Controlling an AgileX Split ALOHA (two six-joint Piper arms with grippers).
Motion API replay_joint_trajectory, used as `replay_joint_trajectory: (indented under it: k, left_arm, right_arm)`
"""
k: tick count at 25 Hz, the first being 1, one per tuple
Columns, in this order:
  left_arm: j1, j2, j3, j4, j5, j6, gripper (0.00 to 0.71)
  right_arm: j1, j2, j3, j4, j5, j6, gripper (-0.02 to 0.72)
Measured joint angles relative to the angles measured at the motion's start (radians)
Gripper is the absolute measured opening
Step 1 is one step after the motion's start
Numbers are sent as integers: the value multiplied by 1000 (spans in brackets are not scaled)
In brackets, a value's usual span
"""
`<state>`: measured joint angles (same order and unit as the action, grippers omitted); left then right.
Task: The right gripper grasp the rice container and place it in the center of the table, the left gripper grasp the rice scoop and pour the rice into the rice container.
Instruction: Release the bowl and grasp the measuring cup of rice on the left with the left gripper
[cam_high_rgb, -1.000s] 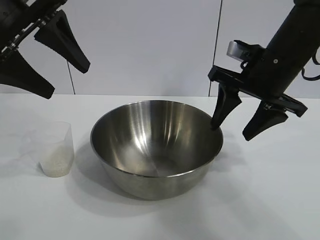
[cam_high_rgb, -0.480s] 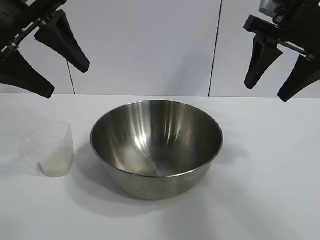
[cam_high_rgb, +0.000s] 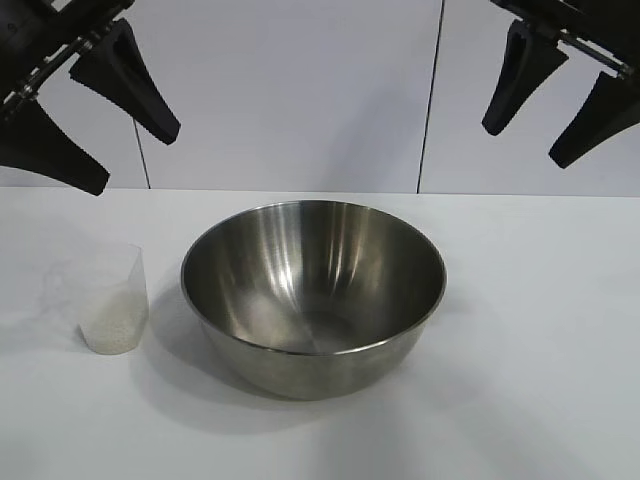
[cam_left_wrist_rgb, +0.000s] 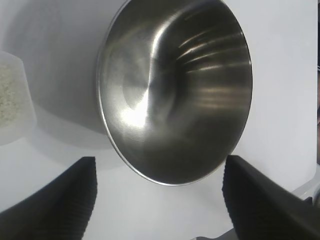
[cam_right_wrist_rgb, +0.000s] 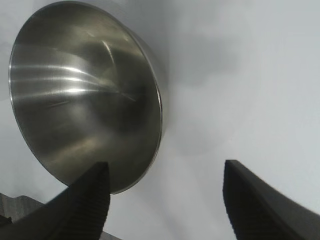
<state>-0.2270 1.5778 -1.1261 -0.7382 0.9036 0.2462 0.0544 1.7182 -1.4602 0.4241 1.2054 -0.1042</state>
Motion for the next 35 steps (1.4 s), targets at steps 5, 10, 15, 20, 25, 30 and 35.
replay_joint_trajectory:
  k: [5,10,15,20,25,30,35]
  left_arm:
    - [0,0,0,16,0,0,513]
    - [0,0,0,50,1,0,513]
    - [0,0,0,50,1,11,513]
    - [0,0,0,57,47,42,517]
    - [0,0,0,129,65,45,585]
    - [0,-33,0,180,-3,47,603]
    - [0,-153,0,221,-84,48,603]
  right_arm:
    - [0,0,0,3,-4,17,452]
    - [0,0,0,4,-15,26,452]
    - [0,0,0,6,-24,28,452]
    - [0,0,0,6,-28,28,452]
    - [0,0,0,6,-30,28,452]
    - [0,0,0,6,-31,28,452]
    - [0,0,0,6,-40,28,452]
